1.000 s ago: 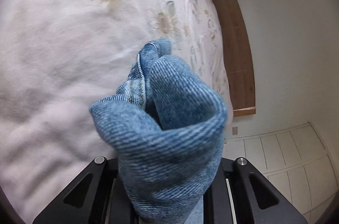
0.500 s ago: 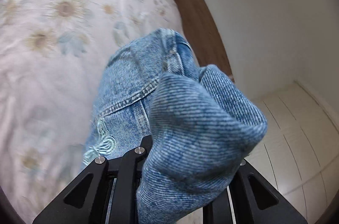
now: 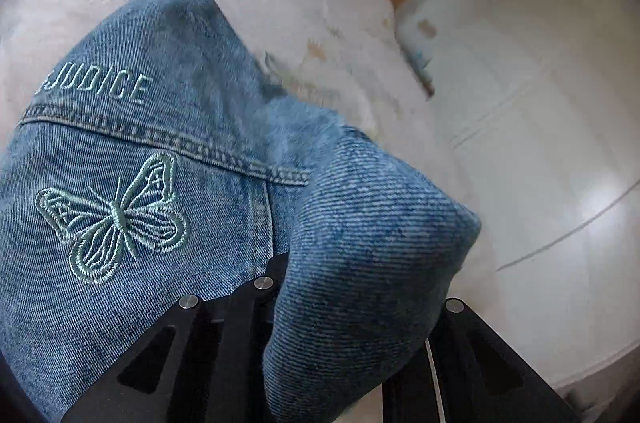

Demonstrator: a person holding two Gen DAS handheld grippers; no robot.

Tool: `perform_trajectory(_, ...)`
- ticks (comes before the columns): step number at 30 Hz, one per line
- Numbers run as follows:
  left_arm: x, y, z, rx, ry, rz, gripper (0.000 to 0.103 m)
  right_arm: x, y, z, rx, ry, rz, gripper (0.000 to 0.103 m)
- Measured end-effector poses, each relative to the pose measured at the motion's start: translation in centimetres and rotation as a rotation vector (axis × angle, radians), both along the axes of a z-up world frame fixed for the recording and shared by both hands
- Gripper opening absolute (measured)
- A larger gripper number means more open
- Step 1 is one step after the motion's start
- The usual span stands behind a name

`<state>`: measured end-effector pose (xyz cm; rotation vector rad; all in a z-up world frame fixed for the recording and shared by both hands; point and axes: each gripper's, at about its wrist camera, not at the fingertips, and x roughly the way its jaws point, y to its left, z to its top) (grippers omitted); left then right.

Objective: Fold large clothes
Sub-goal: 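Lower the folded jacket onto the bed and open the left tool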

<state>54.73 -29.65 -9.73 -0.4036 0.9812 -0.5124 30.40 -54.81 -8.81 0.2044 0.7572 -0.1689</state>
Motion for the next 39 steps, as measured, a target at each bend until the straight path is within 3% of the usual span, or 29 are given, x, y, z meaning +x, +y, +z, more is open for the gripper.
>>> perform_trajectory(1, -0.4, -0.8, -0.4, 0.041, -0.012, -0.008, 0.012, -0.1, -0.2, -0.2, 0.006, 0.003, -0.003, 0.084)
perform_trajectory(7, -2.9, -2.5, 1.4, 0.114, -0.102, -0.019, 0.012, -0.7, -0.6, -1.1, 0.029, 0.006, -0.017, 0.084)
perform_trajectory(13, -4.3, -5.4, -2.2, 0.276, -0.109, -0.084, 0.018, -0.7, -0.3, -1.3, 0.042, 0.01, -0.018, 0.084)
perform_trajectory(17, -4.8, -6.6, -1.7, 0.197, -0.11, -0.119, 0.051, -0.7, 0.5, -0.8, 0.01, 0.02, -0.002, 0.084)
perform_trajectory(19, -5.4, -7.0, -1.3, 0.157, -0.116, -0.152, 0.057, -0.7, 0.5, -0.6, 0.008, 0.021, -0.006, 0.084)
perform_trajectory(22, -6.1, -7.7, -0.6, 0.06, -0.066, -0.215, 0.057, -0.5, 0.8, -0.3, 0.011, 0.02, -0.008, 0.084)
perform_trajectory(25, -7.6, -8.3, 1.6, 0.022, -0.071, -0.276, 0.058, -0.1, 1.6, 0.3, -0.003, 0.021, 0.005, 0.084)
perform_trajectory(30, -7.2, -5.3, 5.3, 0.022, -0.132, -0.324, 0.058, 1.8, 4.1, 2.0, -0.03, 0.02, 0.06, 0.084)
perform_trajectory(35, -8.4, 0.8, 7.4, 0.15, -0.234, -0.3, 0.058, 6.0, 8.9, 3.5, -0.042, -0.001, 0.175, 0.084)
perform_trajectory(39, -6.7, 5.4, 6.0, 0.255, -0.27, -0.26, 0.058, 11.3, 14.1, 4.0, -0.03, -0.017, 0.293, 0.084)
